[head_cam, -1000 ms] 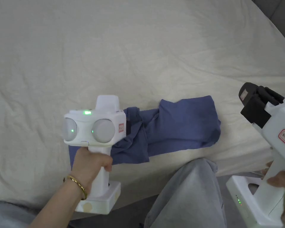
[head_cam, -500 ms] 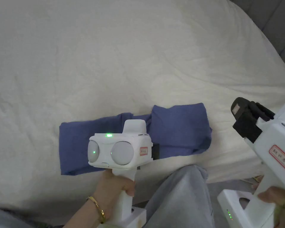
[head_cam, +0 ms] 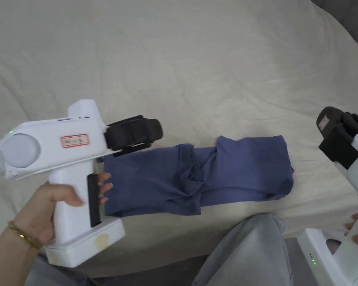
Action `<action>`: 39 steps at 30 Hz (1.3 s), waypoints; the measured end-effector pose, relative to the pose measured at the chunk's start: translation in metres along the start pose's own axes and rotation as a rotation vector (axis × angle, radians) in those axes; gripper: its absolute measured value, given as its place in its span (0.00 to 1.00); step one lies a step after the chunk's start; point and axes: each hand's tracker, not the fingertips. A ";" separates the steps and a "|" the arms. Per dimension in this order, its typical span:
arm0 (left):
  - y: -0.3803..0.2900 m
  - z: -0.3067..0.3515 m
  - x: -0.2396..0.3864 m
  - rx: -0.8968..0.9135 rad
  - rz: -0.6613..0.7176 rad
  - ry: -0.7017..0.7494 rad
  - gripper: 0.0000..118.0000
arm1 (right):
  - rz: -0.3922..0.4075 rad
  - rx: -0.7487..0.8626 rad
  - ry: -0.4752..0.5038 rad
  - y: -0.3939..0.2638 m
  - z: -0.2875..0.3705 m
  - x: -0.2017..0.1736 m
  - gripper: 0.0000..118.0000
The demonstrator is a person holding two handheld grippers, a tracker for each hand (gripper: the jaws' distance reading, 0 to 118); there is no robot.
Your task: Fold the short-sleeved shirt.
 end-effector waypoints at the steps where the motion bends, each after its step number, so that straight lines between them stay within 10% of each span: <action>1: -0.001 0.004 -0.013 -0.006 0.032 -0.027 1.00 | 0.002 0.001 0.003 0.002 0.000 -0.003 0.01; 17: -0.047 -0.016 -0.114 -0.099 0.356 -0.100 0.97 | 0.042 -0.035 0.000 0.005 -0.005 -0.019 0.01; 23: -0.050 -0.042 -0.100 -0.186 0.260 0.073 0.12 | 0.040 -0.052 -0.006 0.002 -0.002 -0.021 0.01; 33: -0.016 0.002 -0.080 -0.082 0.394 0.132 0.10 | 0.043 -0.054 0.007 0.004 0.000 -0.025 0.01; 39: 0.012 0.075 -0.101 0.081 0.339 0.409 0.10 | 0.047 -0.055 0.040 0.003 -0.005 -0.031 0.01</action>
